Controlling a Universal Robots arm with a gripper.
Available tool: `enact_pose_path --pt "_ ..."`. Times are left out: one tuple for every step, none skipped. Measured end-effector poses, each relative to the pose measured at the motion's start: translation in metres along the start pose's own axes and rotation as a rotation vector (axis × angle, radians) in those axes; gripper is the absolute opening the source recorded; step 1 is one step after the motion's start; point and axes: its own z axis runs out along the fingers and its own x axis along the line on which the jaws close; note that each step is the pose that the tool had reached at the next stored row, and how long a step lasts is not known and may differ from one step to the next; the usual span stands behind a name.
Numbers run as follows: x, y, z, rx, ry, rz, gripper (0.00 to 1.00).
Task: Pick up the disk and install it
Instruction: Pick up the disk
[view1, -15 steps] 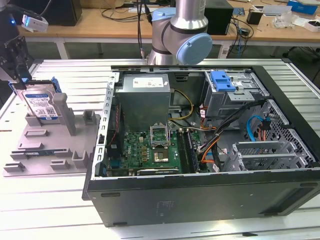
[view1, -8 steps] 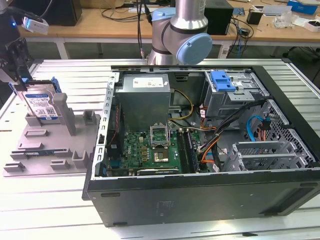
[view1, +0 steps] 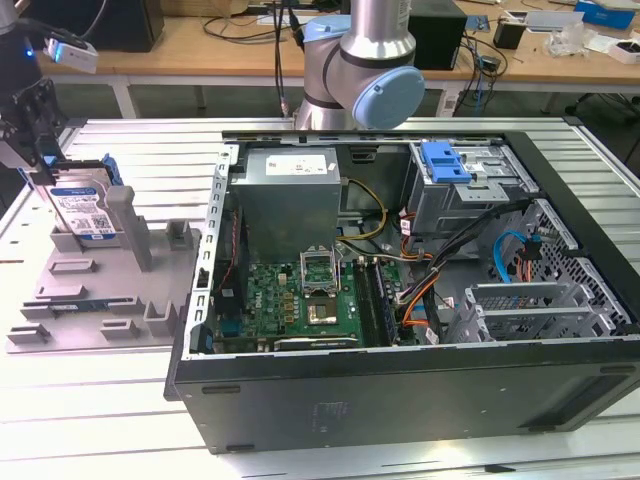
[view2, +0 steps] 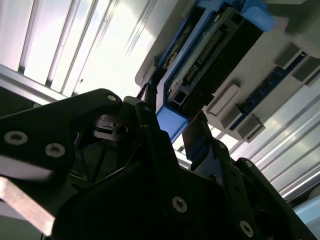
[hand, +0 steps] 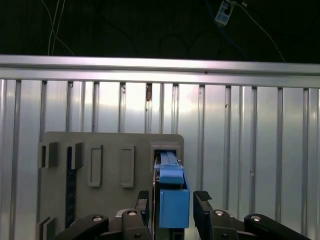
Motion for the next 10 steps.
enact_pose_path --pt "0.0000 0.0000 0.0005 0.0000 -0.0001 0.000 0.48" --pt "0.0000 0.0001 0.0011 0.0000 0.0000 0.000 0.48" --pt "0.0000 0.0002 0.0017 -0.0001 -0.0001 0.000 0.48" --pt "0.0000 0.0003 0.0022 0.0000 0.0000 0.000 0.48" --pt "0.0000 0.0003 0.0028 0.0000 -0.0001 0.000 0.48" --pt "-0.0001 0.0004 0.0032 0.0000 0.0000 0.000 0.48" --pt "-0.0001 0.0004 0.0039 0.0000 0.0000 0.000 0.48" --pt "-0.0001 0.0005 0.0043 0.0000 -0.0001 0.000 0.48" --pt "-0.0001 0.0005 0.0048 0.0000 0.0000 0.000 0.48" --pt "-0.0001 0.0005 0.0053 0.0001 -0.0001 0.000 0.48"
